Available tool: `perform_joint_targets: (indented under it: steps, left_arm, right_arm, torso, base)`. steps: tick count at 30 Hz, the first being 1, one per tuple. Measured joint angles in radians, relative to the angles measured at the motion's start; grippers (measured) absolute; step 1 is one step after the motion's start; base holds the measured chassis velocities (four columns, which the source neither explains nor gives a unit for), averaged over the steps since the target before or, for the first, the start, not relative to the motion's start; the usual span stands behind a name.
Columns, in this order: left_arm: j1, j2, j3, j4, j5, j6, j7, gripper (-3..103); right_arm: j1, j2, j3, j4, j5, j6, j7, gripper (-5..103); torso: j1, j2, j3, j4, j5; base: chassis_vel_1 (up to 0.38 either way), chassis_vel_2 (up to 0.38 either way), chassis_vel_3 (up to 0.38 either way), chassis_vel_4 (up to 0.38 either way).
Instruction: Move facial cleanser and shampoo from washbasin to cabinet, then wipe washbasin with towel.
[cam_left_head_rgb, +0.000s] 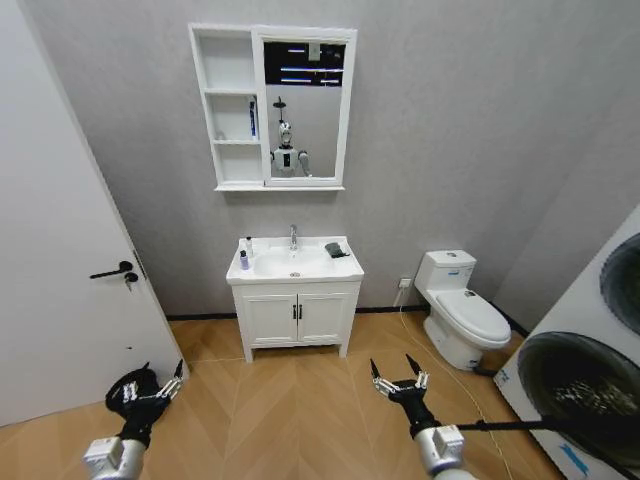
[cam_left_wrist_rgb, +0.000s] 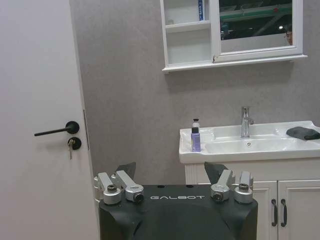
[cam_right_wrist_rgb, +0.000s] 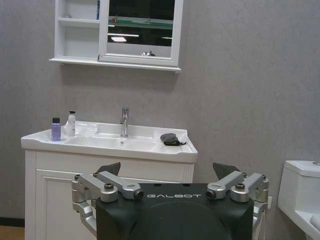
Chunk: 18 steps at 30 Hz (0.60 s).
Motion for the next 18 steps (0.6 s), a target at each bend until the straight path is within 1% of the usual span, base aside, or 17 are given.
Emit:
perform_joint_targets:
  steps: [7, 12, 18]
  left_arm:
    - [0.014, -0.011, -0.002, -0.006, 0.001, -0.006, 0.003, 78]
    - [0.046, -0.026, -0.009, -0.013, 0.007, -0.026, 0.015, 78]
    - [0.058, -0.035, -0.018, -0.014, 0.008, -0.037, 0.018, 78]
  right_arm:
    - [-0.013, 0.000, 0.004, 0.011, 0.002, 0.004, -0.001, 100]
    - [-0.020, 0.001, 0.004, 0.012, 0.003, 0.009, -0.003, 100]
    - [-0.029, 0.002, 0.003, 0.015, 0.011, 0.015, -0.008, 100]
  torso:
    - [0.000, 0.000, 0.000, 0.0000, 0.0000]
    - [0.000, 0.000, 0.000, 0.0001, 0.0000]
    - [0.000, 0.000, 0.000, 0.0001, 0.0000]
  base:
    - [0.000, 0.000, 0.000, 0.000]
    - [0.000, 0.000, 0.000, 0.000]
    - [0.000, 0.000, 0.000, 0.000]
